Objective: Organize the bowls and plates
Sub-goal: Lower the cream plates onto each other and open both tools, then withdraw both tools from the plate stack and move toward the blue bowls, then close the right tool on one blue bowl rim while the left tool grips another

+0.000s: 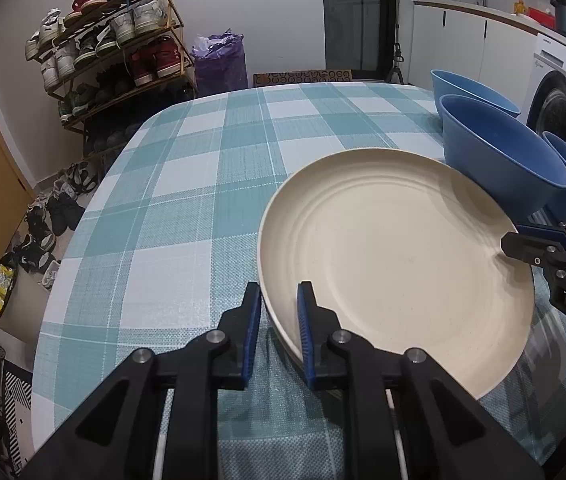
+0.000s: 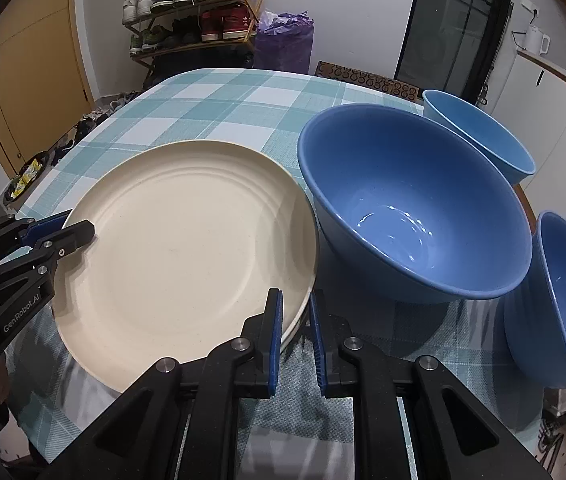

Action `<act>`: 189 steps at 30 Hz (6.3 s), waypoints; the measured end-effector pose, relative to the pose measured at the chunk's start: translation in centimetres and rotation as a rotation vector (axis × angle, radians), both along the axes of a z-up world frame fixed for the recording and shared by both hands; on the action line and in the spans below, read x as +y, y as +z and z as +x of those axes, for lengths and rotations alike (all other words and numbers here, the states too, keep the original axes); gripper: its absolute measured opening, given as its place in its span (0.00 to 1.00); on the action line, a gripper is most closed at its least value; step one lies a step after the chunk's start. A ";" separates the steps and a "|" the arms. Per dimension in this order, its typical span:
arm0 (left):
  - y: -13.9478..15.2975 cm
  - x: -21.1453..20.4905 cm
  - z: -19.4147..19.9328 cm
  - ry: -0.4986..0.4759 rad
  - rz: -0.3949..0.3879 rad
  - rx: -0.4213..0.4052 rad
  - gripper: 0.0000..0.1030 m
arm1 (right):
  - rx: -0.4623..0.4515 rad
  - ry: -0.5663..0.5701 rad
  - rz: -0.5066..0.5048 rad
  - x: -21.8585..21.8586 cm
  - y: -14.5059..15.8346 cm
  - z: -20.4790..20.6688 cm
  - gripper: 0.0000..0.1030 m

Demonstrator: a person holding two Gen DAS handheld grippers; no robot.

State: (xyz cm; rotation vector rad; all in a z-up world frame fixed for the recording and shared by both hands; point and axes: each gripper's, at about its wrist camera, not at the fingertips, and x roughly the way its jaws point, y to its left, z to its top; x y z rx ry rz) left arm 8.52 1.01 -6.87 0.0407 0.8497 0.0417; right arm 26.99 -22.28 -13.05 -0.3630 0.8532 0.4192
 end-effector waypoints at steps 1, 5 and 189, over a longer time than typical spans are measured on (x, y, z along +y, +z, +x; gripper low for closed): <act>0.0 0.0 0.0 0.000 -0.002 0.002 0.15 | -0.003 0.001 -0.003 0.0 0.0 0.0 0.13; -0.1 0.0 0.0 0.000 -0.005 0.002 0.16 | -0.006 0.000 -0.009 0.1 -0.1 0.0 0.14; 7.9 -17.7 27.2 -0.230 -0.109 0.050 1.00 | 0.047 -0.303 0.223 -21.3 11.6 24.5 0.99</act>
